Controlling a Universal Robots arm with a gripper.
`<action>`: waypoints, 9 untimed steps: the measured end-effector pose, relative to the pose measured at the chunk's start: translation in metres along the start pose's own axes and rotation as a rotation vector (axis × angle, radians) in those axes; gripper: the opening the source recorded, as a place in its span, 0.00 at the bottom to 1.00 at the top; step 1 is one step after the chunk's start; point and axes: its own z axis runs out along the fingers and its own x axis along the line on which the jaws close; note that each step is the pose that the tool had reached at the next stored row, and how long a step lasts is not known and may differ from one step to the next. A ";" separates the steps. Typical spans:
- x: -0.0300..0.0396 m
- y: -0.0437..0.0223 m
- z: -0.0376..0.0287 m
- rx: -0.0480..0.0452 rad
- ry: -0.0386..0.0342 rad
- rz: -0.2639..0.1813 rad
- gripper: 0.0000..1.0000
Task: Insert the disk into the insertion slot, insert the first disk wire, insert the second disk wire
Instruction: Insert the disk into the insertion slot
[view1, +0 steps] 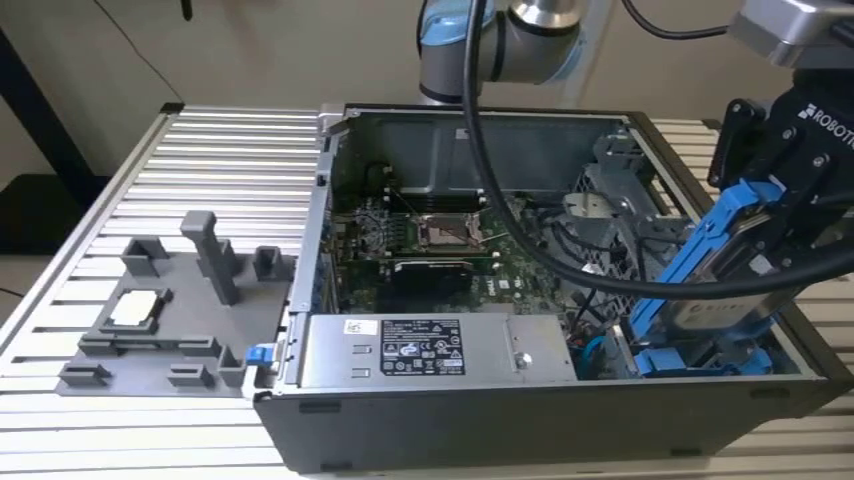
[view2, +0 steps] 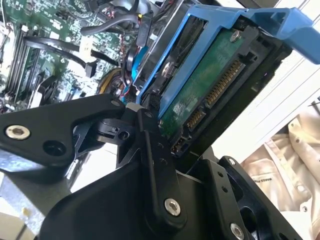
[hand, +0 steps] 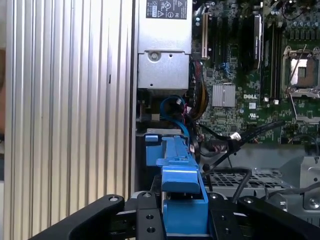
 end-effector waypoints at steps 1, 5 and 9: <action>0.0000 -0.0001 0.0011 0.0000 -0.0001 0.000 0.33; 0.0000 -0.0002 0.0044 0.0000 -0.0025 0.000 0.33; 0.0000 -0.0004 0.0084 0.0000 -0.0033 0.001 0.33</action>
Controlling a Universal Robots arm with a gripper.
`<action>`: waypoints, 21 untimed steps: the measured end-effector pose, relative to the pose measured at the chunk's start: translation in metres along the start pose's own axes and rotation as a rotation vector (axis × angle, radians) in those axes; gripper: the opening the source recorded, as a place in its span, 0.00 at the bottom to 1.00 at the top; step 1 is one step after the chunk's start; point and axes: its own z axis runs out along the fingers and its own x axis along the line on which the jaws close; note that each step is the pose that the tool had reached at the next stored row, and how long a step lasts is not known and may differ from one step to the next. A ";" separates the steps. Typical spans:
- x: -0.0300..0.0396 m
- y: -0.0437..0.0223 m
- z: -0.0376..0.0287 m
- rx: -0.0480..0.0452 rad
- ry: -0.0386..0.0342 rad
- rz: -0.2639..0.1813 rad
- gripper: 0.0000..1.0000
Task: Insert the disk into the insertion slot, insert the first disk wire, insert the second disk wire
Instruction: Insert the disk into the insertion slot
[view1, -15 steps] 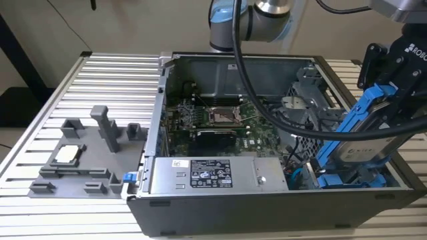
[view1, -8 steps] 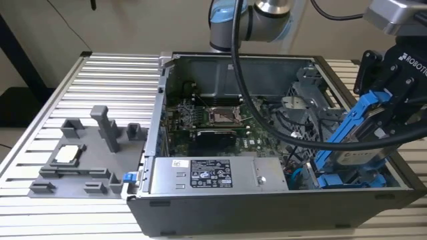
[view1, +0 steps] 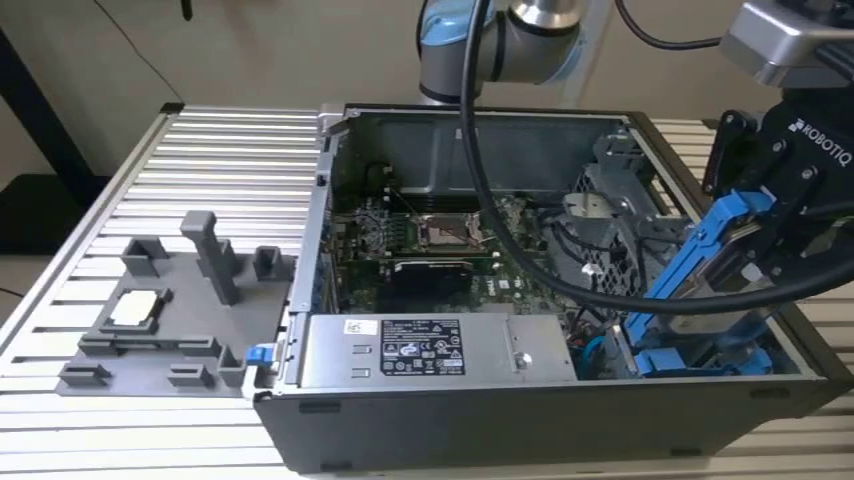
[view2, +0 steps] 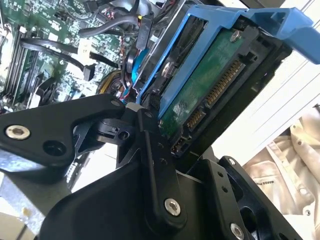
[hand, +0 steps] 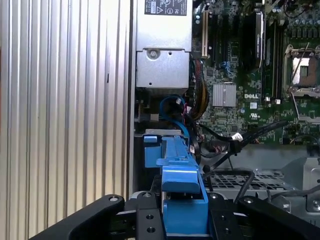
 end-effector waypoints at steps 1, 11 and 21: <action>0.0000 -0.0001 0.0011 0.0000 -0.0001 0.001 0.33; 0.0000 -0.0006 0.0123 -0.0003 -0.0026 0.022 0.33; -0.0009 -0.0015 0.0293 -0.0030 -0.0028 0.034 0.33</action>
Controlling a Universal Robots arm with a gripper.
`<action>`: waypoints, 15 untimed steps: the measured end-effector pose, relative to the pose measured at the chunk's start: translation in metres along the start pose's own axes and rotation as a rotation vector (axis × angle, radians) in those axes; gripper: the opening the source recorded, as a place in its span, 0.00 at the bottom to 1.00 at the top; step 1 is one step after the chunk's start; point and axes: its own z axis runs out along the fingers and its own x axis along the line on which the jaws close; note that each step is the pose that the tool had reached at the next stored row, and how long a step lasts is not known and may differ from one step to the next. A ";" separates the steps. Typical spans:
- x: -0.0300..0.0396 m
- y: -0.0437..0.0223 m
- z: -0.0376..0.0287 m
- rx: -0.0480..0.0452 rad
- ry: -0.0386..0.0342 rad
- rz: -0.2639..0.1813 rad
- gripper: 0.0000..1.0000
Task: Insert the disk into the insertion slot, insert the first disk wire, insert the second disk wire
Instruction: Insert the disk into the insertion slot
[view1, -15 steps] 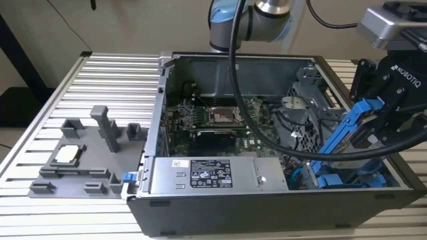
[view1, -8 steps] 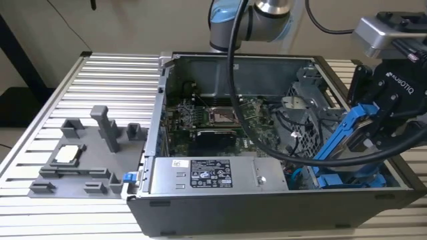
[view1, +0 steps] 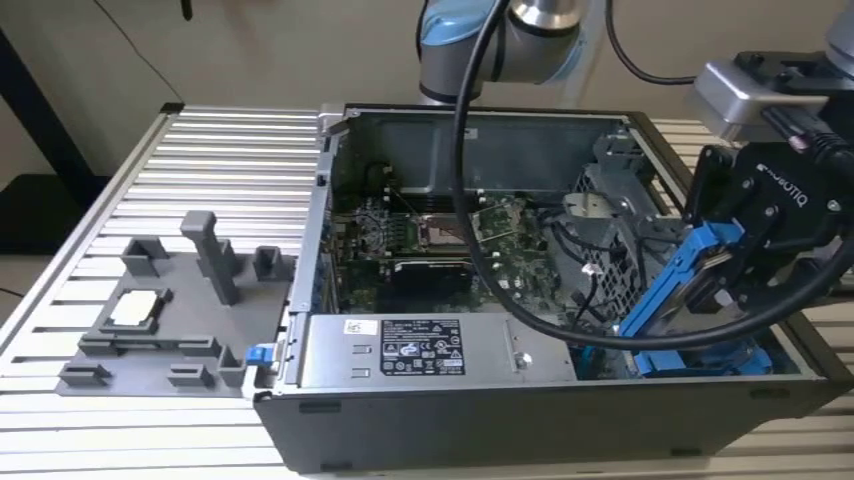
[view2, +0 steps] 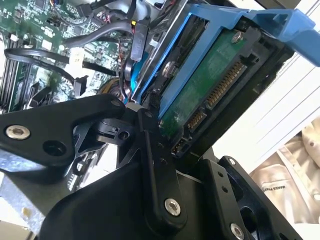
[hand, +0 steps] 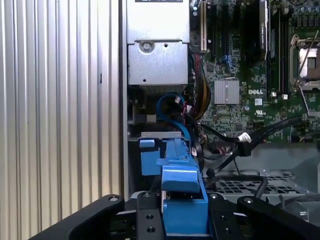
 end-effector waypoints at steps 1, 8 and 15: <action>-0.0005 -0.0001 0.0018 0.0000 -0.0001 0.000 0.33; -0.0045 -0.0007 0.0120 -0.0002 -0.0014 0.000 0.33; -0.0056 -0.0017 0.0224 -0.0002 -0.0023 0.000 0.33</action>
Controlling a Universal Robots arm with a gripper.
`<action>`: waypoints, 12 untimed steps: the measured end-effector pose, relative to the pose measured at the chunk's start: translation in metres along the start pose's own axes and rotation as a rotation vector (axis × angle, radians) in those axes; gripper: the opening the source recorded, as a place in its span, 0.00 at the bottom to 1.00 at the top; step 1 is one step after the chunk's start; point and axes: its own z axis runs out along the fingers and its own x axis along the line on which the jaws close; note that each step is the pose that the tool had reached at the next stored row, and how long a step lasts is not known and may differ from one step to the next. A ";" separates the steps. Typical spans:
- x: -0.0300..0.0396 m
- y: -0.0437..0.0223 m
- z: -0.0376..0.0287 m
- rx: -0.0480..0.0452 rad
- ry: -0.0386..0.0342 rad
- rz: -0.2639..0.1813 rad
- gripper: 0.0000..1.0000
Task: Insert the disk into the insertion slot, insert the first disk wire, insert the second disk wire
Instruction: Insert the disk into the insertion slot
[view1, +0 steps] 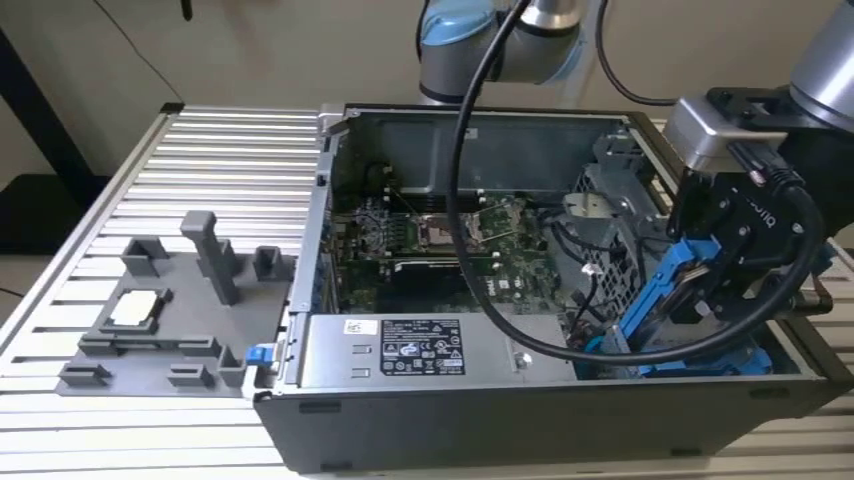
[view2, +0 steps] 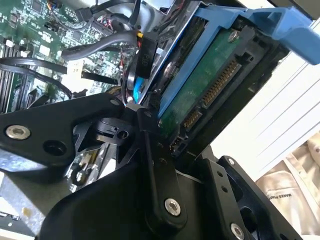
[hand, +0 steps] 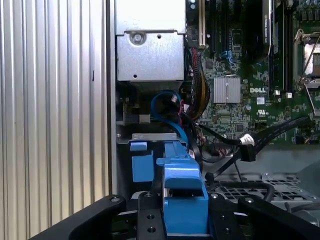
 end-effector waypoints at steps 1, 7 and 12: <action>0.0000 -0.0002 0.0016 -0.0001 0.0002 0.000 0.33; 0.0000 -0.0004 0.0039 0.0000 -0.0013 0.000 0.33; 0.0000 -0.0004 0.0039 0.0001 -0.0014 0.000 0.33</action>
